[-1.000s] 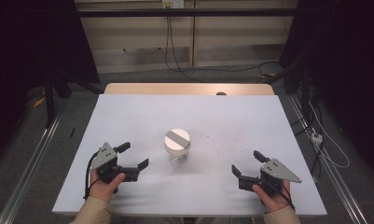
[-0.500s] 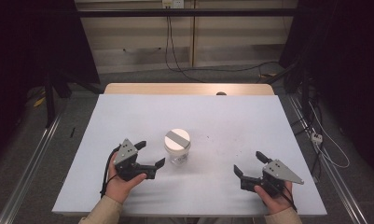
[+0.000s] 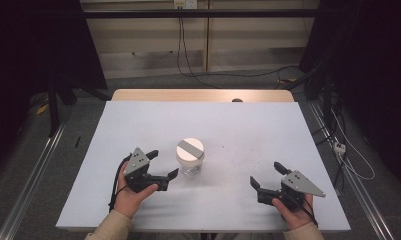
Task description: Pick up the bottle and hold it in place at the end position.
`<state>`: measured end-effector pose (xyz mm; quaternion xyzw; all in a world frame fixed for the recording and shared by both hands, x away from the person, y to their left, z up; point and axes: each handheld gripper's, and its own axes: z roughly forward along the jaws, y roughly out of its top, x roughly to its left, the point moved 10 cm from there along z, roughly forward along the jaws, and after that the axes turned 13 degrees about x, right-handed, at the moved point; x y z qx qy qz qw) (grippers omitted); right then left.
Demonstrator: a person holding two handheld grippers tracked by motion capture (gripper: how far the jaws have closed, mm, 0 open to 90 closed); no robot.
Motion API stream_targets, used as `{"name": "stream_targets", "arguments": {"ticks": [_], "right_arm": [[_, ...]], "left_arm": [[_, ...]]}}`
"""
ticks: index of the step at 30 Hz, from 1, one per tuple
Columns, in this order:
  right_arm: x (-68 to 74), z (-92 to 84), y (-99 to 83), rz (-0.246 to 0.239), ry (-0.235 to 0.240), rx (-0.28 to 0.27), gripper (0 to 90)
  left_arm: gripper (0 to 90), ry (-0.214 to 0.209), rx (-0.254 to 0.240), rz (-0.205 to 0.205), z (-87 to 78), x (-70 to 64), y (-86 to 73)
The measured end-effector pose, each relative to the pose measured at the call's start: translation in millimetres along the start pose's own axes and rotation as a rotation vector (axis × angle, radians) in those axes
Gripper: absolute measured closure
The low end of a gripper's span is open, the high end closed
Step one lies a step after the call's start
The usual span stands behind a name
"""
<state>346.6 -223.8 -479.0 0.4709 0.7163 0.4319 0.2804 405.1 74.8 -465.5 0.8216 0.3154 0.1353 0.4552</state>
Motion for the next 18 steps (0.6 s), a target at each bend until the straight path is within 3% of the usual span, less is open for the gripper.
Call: {"name": "stream_targets", "arguments": {"ticks": [12,18], "right_arm": [[-0.9,1.1,-0.4,0.0,-0.002,0.001,5.2],[-1.4,1.0,-0.3,-0.001,-0.002,0.0,5.3]], "left_arm": [[4.3,-0.014,0.006,-0.001,9.5,-2.3,2.3],[4.3,-0.033,0.03,0.015,19.8,-11.8,3.0]]}}
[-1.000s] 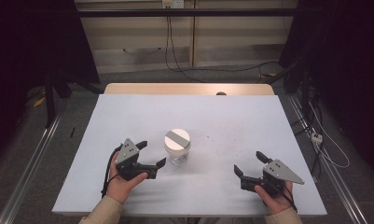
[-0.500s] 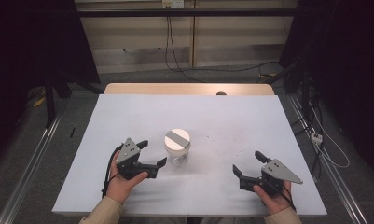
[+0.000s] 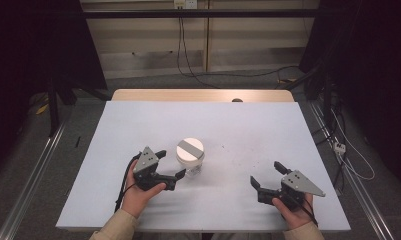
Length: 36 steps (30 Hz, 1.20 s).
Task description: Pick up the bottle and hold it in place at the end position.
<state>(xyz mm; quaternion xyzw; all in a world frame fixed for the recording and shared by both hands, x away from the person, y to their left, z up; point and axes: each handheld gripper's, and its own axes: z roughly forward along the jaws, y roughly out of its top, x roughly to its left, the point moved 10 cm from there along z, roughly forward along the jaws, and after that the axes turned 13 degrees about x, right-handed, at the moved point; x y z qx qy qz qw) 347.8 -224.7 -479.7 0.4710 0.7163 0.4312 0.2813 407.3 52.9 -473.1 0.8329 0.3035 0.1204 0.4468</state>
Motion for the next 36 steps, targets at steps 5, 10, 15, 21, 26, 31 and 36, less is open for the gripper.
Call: {"name": "stream_targets", "arguments": {"ticks": [5,10,15,21,26,31,36], "right_arm": [[-0.8,0.7,-0.7,0.001,-0.001,0.003,5.2],[-1.3,0.9,-0.2,0.004,-0.004,0.002,5.3],[0.0,1.4,0.2,-0.002,-0.004,0.003,5.3],[0.4,0.3,0.0,-0.009,-0.006,0.003,5.4],[-0.7,-0.8,-0.2,-0.005,-0.011,0.002,5.4],[0.5,0.0,0.2,-0.006,-0.007,0.003,5.4],[1.6,-0.8,0.7,-0.008,-0.002,0.0,5.5]], "left_arm": [[4.7,0.009,0.004,-0.019,5.8,1.6,0.9],[4.7,0.002,0.012,-0.01,11.0,-2.8,2.4],[4.7,-0.01,0.025,0.01,17.8,-11.7,1.9],[4.7,-0.005,0.032,0.011,26.5,-17.0,3.3],[4.8,0.021,0.024,-0.006,34.1,-15.7,6.2],[4.9,0.044,0.03,0.001,42.2,-16.4,6.5],[5.5,0.062,0.013,0.002,46.0,-17.4,9.7]]}}
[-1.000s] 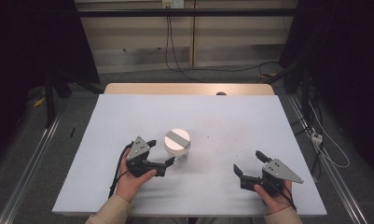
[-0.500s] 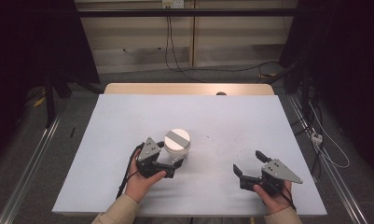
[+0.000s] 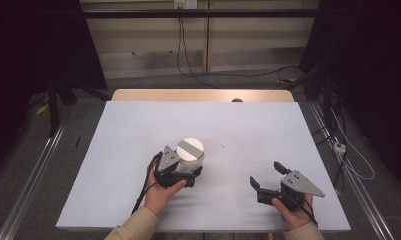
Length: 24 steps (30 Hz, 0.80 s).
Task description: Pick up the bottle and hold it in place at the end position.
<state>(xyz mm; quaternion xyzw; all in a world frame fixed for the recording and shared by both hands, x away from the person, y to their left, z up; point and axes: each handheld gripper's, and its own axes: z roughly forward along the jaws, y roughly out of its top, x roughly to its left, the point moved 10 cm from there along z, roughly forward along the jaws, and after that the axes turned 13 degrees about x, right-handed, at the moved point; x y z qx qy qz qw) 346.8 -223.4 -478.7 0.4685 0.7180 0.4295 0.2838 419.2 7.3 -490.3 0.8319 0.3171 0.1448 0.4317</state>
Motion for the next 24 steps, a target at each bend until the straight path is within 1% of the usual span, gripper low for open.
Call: {"name": "stream_targets", "arguments": {"ticks": [2,3,5,10,12,14,18,21,24], "right_arm": [[0.2,0.0,0.0,-0.001,0.0,0.001,5.5],[0.1,0.1,0.1,-0.001,0.0,0.001,5.5],[0.1,0.4,0.4,-0.001,0.001,0.0,5.6],[1.1,1.2,1.5,-0.005,0.003,-0.002,5.6],[1.9,1.3,1.5,-0.008,0.004,0.0,5.6],[2.2,1.5,1.7,-0.007,0.006,-0.001,5.6],[2.1,2.0,1.6,-0.006,0.006,0.001,5.6],[1.9,1.9,1.3,-0.006,0.007,0.001,5.7],[1.8,2.4,1.3,-0.004,0.009,0.002,5.8]], "left_arm": [[6.3,0.015,-0.007,0.005,0.7,0.8,1.5],[6.3,0.012,-0.01,0.003,1.4,0.4,2.2],[6.5,0.022,-0.004,0.008,3.3,0.7,1.8],[7.0,0.032,-0.007,0.013,6.7,1.2,2.0],[7.7,0.026,-0.016,0.007,6.9,0.8,3.2],[9.6,0.028,-0.026,0.009,6.9,0.6,5.1],[10.3,0.032,-0.035,0.002,7.9,1.3,7.0],[11.0,0.033,-0.047,-0.014,9.5,3.8,8.9],[13.5,0.025,-0.048,-0.009,10.9,2.7,8.7]]}}
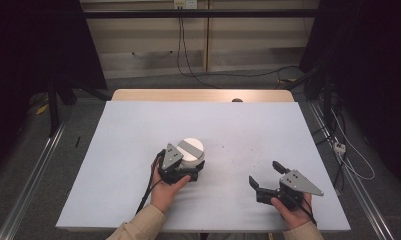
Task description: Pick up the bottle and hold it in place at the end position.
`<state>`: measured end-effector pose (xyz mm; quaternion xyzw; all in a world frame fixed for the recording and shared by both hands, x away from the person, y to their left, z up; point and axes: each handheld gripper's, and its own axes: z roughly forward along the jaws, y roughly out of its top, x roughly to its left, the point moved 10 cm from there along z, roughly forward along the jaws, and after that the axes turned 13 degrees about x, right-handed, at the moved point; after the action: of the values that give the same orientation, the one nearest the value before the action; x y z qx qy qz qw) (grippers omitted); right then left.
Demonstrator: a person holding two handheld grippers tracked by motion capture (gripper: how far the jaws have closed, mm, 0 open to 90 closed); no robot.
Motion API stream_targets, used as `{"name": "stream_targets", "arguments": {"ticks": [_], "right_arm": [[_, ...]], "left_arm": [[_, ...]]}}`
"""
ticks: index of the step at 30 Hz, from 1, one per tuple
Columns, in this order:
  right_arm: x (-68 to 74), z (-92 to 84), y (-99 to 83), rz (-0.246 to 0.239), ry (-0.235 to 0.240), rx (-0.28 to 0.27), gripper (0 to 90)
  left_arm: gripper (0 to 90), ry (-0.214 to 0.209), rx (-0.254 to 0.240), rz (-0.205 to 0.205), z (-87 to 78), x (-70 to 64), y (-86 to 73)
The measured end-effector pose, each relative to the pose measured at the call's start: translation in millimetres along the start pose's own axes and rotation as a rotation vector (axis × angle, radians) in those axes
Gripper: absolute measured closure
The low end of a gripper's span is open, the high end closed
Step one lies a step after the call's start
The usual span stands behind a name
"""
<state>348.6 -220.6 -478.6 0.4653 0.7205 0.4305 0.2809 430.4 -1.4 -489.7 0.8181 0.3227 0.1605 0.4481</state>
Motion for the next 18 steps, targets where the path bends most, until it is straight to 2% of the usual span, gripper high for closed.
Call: {"name": "stream_targets", "arguments": {"ticks": [5,14,18], "right_arm": [[0.3,-0.4,0.2,-0.002,0.002,-0.002,5.8],[1.6,0.1,0.9,-0.004,0.011,-0.004,5.8],[1.8,0.0,1.0,-0.005,0.011,-0.005,5.9]], "left_arm": [[18.0,-0.004,0.0,0.019,-0.7,-0.7,0.3],[18.3,-0.024,-0.01,0.051,-3.1,0.8,3.7],[18.3,-0.039,-0.02,0.039,-4.5,3.9,10.6]]}}
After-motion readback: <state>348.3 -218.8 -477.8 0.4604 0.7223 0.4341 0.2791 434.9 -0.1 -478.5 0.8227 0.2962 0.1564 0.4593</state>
